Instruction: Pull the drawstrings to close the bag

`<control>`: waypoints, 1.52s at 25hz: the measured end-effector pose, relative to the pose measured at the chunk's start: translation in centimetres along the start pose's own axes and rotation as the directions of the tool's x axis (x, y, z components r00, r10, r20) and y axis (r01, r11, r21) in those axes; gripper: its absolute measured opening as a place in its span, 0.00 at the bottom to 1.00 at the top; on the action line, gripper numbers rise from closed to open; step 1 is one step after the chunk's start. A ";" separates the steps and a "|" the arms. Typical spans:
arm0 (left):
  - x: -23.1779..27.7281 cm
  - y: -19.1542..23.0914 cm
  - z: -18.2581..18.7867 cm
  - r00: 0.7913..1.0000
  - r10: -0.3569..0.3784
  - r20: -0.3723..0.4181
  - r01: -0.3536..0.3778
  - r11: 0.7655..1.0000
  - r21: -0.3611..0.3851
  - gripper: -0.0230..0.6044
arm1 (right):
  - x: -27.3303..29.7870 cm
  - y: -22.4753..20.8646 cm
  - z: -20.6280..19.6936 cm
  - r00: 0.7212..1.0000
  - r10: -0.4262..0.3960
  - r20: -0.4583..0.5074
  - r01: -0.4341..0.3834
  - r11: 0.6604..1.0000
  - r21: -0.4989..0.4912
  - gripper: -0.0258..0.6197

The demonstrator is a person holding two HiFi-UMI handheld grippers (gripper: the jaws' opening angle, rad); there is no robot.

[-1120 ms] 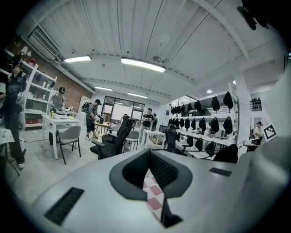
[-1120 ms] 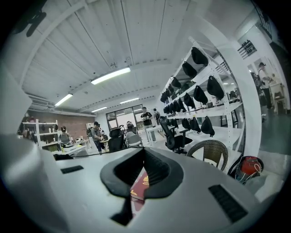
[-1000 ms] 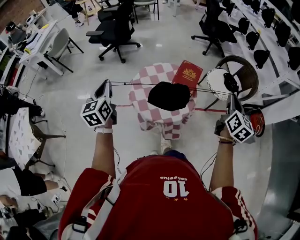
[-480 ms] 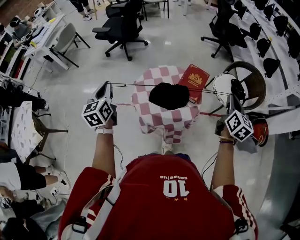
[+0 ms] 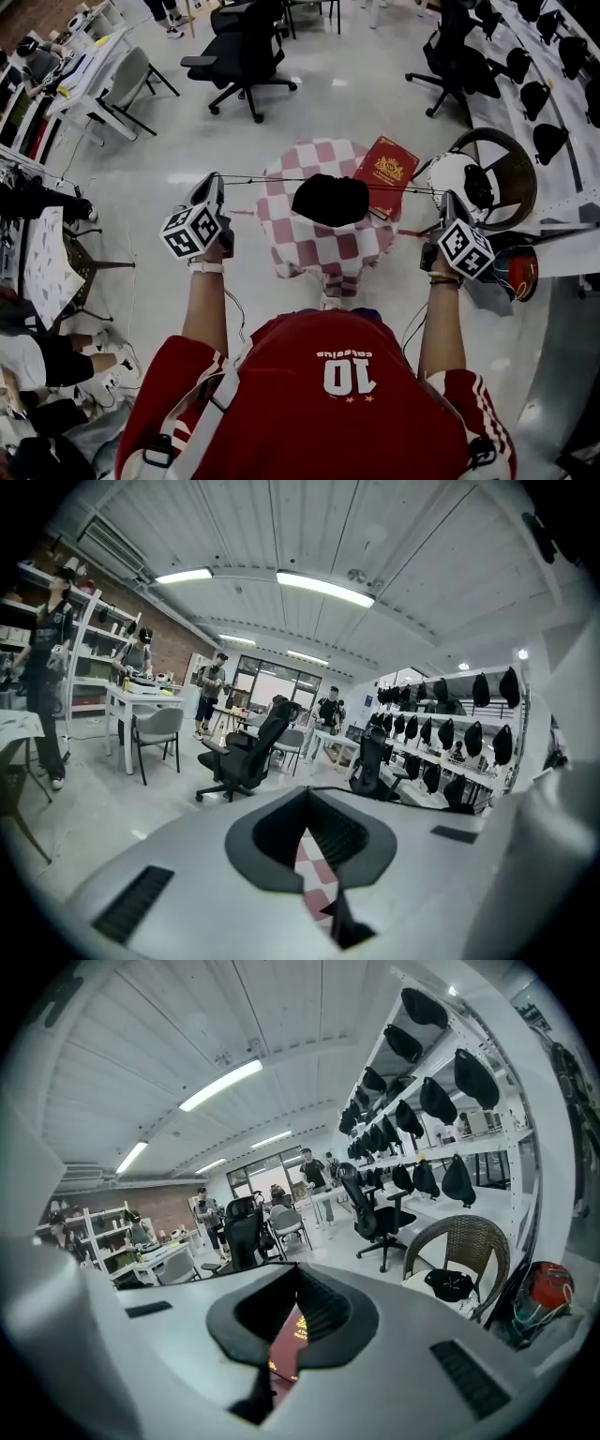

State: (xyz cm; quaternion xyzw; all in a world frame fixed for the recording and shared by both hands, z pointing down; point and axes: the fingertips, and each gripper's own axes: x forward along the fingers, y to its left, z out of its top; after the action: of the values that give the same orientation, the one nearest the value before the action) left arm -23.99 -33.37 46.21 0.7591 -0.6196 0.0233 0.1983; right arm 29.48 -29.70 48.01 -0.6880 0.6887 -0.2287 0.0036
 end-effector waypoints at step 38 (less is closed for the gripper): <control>8.0 -4.3 -13.3 0.945 -0.130 -0.302 0.110 0.991 -0.080 0.05 | 10.0 6.1 -11.4 0.881 0.271 -0.387 -0.292 0.956 0.005 0.07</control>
State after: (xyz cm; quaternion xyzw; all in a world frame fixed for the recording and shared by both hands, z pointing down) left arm -15.31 -35.78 59.51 0.7761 -0.5344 0.1095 0.3164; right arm 19.53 -35.96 59.38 -0.5223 0.7744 -0.3376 -0.1165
